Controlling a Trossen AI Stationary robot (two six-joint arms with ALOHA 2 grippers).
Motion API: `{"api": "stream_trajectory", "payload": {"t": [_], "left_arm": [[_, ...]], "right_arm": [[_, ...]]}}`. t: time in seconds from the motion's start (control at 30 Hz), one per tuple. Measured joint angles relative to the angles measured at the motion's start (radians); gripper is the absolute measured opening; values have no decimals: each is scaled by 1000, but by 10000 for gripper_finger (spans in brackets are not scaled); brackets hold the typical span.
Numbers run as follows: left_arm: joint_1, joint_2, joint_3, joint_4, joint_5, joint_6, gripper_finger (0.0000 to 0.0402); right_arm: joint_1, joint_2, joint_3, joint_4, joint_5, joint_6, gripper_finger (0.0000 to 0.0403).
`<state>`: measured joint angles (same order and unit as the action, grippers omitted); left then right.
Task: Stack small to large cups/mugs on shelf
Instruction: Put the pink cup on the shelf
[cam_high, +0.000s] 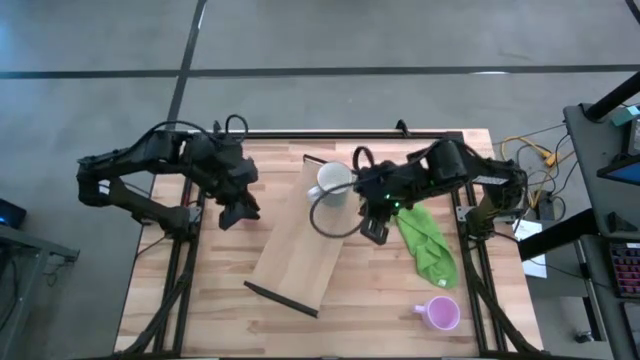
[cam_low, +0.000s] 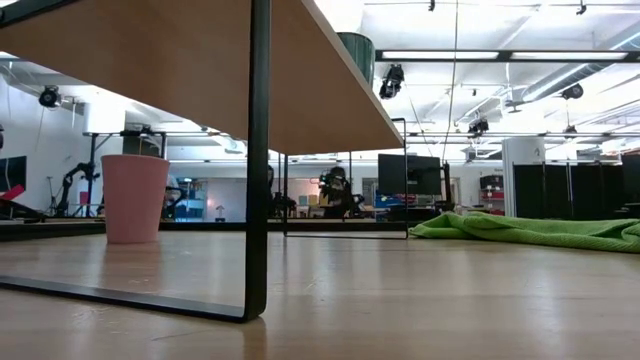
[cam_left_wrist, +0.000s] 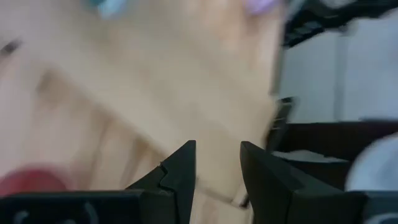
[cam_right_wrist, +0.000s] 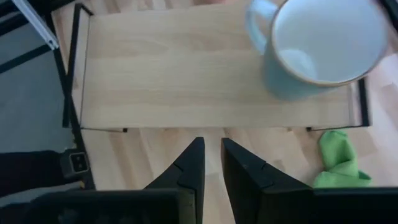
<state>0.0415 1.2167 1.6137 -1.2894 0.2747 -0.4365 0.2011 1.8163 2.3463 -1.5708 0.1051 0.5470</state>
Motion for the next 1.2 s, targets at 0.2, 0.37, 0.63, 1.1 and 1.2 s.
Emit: {"api": "stream_trajectory", "payload": {"t": [0.2,0.37,0.63,1.1,1.2], "left_arm": [[1,1,-41,-212,-283,-115,111],[1,-7,-194,-155,-286,-153,111],[3,-8,-436,0,-275,-210,111],[18,-3,-628,134,-338,-212,111],[31,-2,-643,144,-366,-212,111]], "right_arm": [[60,13,0,0,0,22,48],[114,12,-1,0,1,46,47],[186,16,-2,0,1,48,47],[200,17,-2,0,5,39,47],[201,16,-2,0,5,39,47]]}}
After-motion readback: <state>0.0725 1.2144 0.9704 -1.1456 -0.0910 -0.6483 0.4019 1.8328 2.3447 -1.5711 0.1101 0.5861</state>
